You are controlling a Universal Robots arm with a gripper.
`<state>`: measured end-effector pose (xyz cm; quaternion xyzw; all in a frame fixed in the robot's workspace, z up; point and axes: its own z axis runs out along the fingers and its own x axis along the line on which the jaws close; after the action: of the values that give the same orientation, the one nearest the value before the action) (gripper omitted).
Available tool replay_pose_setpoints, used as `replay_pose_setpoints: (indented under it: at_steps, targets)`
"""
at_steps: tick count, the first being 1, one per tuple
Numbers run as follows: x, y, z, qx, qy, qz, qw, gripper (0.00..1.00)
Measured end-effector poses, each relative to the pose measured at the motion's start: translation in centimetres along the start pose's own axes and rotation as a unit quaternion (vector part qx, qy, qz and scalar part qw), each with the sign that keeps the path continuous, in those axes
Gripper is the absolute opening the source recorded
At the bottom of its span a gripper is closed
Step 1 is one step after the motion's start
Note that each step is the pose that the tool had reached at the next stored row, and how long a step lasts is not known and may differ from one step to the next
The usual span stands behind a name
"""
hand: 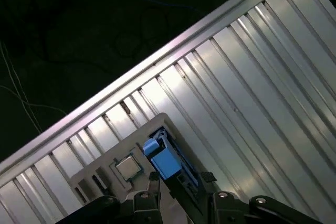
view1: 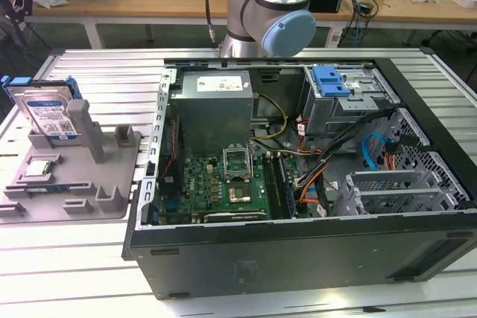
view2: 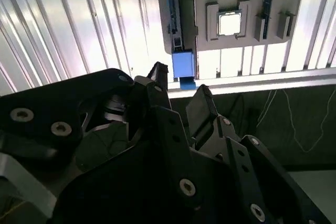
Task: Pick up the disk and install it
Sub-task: 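Pick up the disk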
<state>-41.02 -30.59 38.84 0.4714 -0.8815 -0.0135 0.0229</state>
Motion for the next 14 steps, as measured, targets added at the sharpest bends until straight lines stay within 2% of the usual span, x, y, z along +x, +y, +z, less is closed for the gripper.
replay_pose_setpoints:
  at_steps: [4, 7, 9, 11, 13, 14]
  targets:
    - [0.01, 0.01, 0.0, 0.0005, 0.0008, -0.012, 0.9999, 0.42]
    - [0.0, 0.01, 0.0, 0.0014, 0.0022, -0.043, 0.9991, 0.42]
    - [0.01, 0.01, 0.0, 0.0022, 0.0035, -0.072, 0.9974, 0.42]
    - [0.01, 0.01, 0.01, 0.0027, 0.0042, -0.09, 0.9959, 0.42]
    - [0.0, 0.01, 0.0, 0.0033, 0.0053, -0.113, 0.9936, 0.42]
    - [0.0, 0.01, 0.0, 0.0038, 0.0061, -0.13, 0.9915, 0.42]
